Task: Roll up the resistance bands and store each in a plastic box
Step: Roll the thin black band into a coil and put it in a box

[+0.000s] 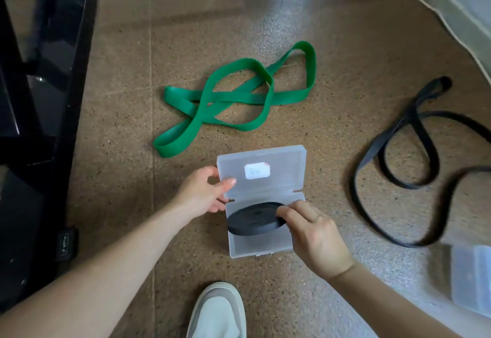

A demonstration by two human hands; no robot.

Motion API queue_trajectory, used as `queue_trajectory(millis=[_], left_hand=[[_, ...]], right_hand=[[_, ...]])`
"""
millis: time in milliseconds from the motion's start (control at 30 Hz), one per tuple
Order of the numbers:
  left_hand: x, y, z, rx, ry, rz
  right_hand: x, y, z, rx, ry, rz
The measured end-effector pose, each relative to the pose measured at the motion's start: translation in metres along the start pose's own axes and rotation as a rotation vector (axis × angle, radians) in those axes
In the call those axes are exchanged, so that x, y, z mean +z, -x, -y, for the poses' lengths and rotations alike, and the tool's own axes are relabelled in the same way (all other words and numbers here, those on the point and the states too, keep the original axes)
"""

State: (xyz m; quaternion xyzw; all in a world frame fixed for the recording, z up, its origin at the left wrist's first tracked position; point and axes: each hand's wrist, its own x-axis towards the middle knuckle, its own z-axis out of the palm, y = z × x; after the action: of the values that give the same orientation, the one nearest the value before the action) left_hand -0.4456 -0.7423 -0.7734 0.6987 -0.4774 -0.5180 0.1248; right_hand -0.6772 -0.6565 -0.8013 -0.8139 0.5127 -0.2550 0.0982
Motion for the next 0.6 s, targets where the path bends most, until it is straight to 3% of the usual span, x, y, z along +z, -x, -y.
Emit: queue_trajectory(millis=[133, 200, 333, 467, 600], left_hand=[[0.0, -0.001, 0.001, -0.021, 0.023, -0.04], [-0.001, 0.003, 0.0, -0.029, -0.027, -0.141], [0.002, 0.026, 0.0, 0.254, -0.282, -0.457], [0.014, 0.067, 0.015, 0.537, -0.256, -0.309], [0.02, 0.082, 0.031, 0.508, -0.076, -0.202]], right_hand=[[0.01, -0.002, -0.008, 0.066, -0.067, 0.005], [0.012, 0.0, -0.012, 0.08, -0.085, 0.029], [0.017, 0.006, -0.015, 0.12, -0.117, 0.067], [0.016, 0.001, -0.013, 0.16, -0.121, -0.029], [0.015, -0.008, -0.015, 0.247, -0.101, -0.061]])
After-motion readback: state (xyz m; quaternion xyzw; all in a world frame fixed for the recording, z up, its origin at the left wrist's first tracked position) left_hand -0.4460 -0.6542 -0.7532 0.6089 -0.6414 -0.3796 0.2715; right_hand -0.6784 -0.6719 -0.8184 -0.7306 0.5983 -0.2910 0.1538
